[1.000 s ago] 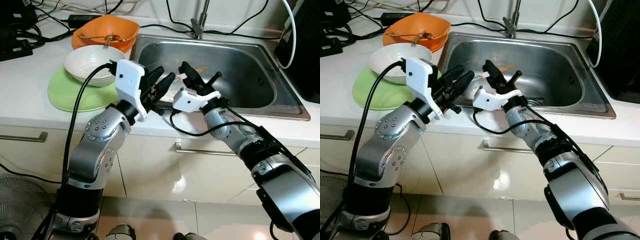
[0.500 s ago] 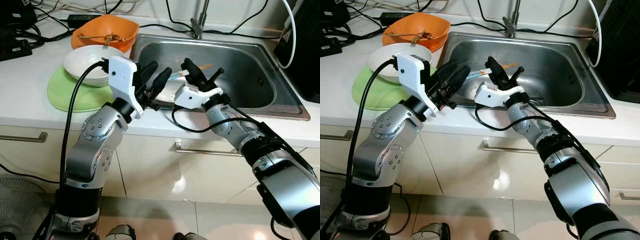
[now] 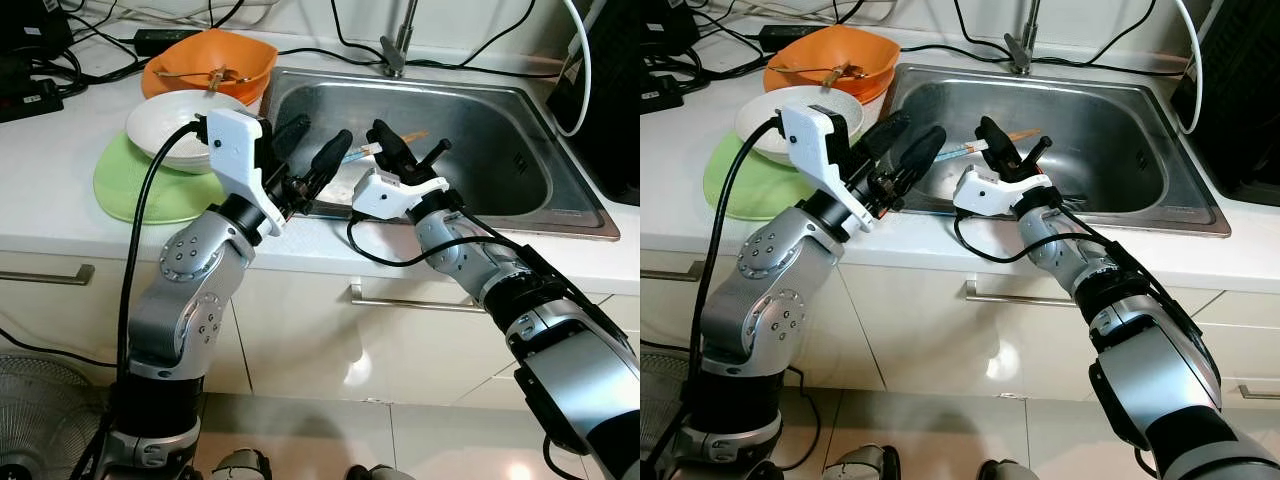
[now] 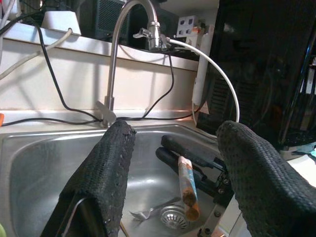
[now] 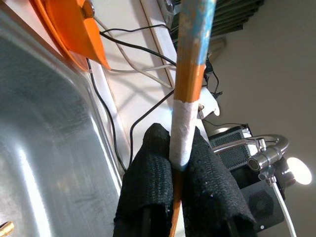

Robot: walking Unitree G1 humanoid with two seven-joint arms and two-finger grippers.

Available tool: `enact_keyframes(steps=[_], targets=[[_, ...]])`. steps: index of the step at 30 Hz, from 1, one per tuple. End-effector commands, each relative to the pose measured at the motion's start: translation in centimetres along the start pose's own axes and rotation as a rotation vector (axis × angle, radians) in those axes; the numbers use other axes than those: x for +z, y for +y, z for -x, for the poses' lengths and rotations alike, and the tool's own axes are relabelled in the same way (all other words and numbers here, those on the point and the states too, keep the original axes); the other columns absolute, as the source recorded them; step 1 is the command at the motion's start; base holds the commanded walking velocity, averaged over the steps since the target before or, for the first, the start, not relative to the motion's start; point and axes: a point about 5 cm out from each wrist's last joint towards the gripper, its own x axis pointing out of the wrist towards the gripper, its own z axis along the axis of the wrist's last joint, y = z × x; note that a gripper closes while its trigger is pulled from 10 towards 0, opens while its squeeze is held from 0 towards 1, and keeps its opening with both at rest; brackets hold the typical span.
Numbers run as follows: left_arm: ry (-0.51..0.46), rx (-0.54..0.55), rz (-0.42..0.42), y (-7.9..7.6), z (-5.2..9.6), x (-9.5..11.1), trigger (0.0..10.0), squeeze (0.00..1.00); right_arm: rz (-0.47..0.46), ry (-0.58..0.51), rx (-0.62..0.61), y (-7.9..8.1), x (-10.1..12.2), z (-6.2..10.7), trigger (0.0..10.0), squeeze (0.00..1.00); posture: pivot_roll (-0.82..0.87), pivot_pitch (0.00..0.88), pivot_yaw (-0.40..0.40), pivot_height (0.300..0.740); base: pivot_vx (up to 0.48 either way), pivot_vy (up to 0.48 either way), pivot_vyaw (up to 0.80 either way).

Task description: Kitchen organization

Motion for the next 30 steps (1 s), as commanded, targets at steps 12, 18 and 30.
enact_keyframes(steps=[12,18,30], targets=[[0.009,0.067,-0.021,0.9,0.7,-0.4,10.0,0.0,-0.259,0.132,-0.149,-3.5,-0.8,-1.9,10.0,0.0,0.16,0.092,-0.042,0.74,0.0,0.0,0.0],[0.027,0.088,-0.012,1.1,1.0,-1.0,10.0,0.0,-0.395,0.189,-0.192,-4.7,-1.1,-2.7,10.0,0.0,0.16,0.092,-0.044,0.74,0.0,0.0,0.0],[0.334,-0.062,-0.022,-1.0,2.4,-5.6,10.0,0.0,-0.925,0.477,-0.101,-3.3,-2.9,-2.9,10.0,0.0,0.17,0.089,-0.049,0.74,0.0,0.0,0.0]])
